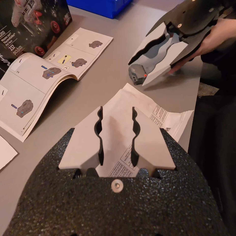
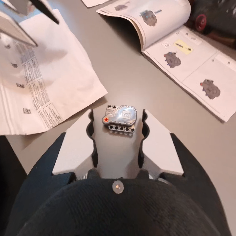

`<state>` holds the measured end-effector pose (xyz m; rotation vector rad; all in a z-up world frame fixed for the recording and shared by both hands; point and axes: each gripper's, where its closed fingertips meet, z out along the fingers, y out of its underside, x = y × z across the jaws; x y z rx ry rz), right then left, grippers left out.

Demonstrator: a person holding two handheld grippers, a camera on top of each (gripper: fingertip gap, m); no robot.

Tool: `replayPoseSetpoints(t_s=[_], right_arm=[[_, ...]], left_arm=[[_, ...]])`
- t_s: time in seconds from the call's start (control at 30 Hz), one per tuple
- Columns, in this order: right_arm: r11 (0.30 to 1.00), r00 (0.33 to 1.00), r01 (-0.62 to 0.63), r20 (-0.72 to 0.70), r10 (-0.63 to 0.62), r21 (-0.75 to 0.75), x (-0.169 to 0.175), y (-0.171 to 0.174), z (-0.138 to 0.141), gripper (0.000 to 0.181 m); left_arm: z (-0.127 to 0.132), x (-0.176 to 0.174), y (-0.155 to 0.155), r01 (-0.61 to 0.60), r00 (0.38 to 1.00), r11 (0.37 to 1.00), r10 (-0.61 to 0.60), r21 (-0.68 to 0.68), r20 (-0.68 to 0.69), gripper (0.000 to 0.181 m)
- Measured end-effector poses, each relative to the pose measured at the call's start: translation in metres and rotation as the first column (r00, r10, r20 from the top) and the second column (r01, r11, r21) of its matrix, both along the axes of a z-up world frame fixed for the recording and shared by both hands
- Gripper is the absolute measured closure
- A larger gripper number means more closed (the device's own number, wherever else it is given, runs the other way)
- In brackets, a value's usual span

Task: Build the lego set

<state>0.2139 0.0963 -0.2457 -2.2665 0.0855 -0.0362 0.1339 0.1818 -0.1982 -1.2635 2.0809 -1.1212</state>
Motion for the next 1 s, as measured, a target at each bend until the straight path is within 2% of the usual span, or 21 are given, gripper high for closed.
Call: replayPoseSetpoints(t_s=[0.03,0.1,0.13,0.17,0.23,0.27,0.33,0.43,0.47,0.53,0.57,0.7,0.8,0.9,1.0], right_arm=[[0.998,0.998,-0.056,0.035,0.056,-0.012,-0.003,-0.002,0.005,0.101],[0.968,0.961,-0.235,0.131,0.245,-0.084,-0.008,-0.011,0.011,0.097],[0.93,0.912,-0.332,0.198,0.36,-0.161,-0.006,-0.019,0.009,0.094],[0.873,0.835,-0.426,0.267,0.481,-0.238,-0.003,-0.025,0.006,0.09],[0.752,0.676,-0.573,0.331,0.659,-0.327,0.002,-0.028,0.001,0.099],[0.718,0.639,-0.613,0.327,0.696,-0.331,0.004,-0.024,0.001,0.098],[0.691,0.63,-0.654,0.283,0.723,-0.307,0.007,-0.012,0.003,0.108],[0.569,0.559,-0.751,0.138,0.818,-0.335,0.0,-0.012,-0.01,0.118],[0.538,0.539,-0.772,0.1,0.836,-0.337,-0.003,-0.012,-0.014,0.127],[0.546,0.57,-0.764,0.038,0.821,-0.344,-0.002,-0.009,-0.016,0.129],[0.575,0.602,-0.731,0.048,0.797,-0.368,0.004,-0.005,-0.016,0.13],[0.772,0.808,-0.474,0.14,0.573,-0.422,0.039,0.01,-0.014,0.133],[0.811,0.852,-0.413,0.139,0.505,-0.415,0.046,0.007,-0.014,0.133],[0.838,0.865,-0.362,0.187,0.465,-0.407,0.056,0.003,-0.009,0.115],[0.875,0.865,-0.35,0.244,0.439,-0.334,0.052,-0.003,0.018,0.099]], left_arm=[[0.0,-0.002,0.002,-0.005,1.0,1.0,0.005,0.0,0.003,0.138],[0.001,-0.009,0.007,-0.012,1.0,1.0,0.012,0.007,0.011,0.138],[0.001,-0.013,0.01,-0.017,1.0,1.0,0.016,0.012,0.016,0.138],[0.002,-0.018,0.014,-0.022,1.0,1.0,0.022,0.015,0.019,0.138],[0.002,-0.027,0.021,-0.027,1.0,1.0,0.027,0.013,0.013,0.138],[0.002,-0.031,0.024,-0.028,1.0,1.0,0.028,0.01,0.005,0.138],[0.001,-0.038,0.031,-0.047,0.999,0.999,0.047,0.01,0.001,0.137],[0.004,-0.049,0.036,-0.057,0.998,0.998,0.057,-0.001,0.01,0.137],[0.005,-0.053,0.038,-0.06,0.998,0.998,0.06,-0.002,0.015,0.137],[0.006,-0.06,0.043,-0.066,0.998,0.998,0.066,0.007,0.02,0.136],[0.007,-0.064,0.046,-0.071,0.997,0.997,0.071,0.014,0.023,0.135],[0.012,-0.081,0.059,-0.071,0.997,0.997,0.07,0.02,0.042,0.134],[0.015,-0.104,0.058,0.016,0.997,0.998,-0.02,0.064,0.073,0.131],[0.005,-0.127,0.067,0.018,0.998,0.986,-0.027,0.169,0.051,0.131],[-0.005,-0.138,0.054,0.04,0.997,0.985,-0.049,0.17,0.052,0.13]])
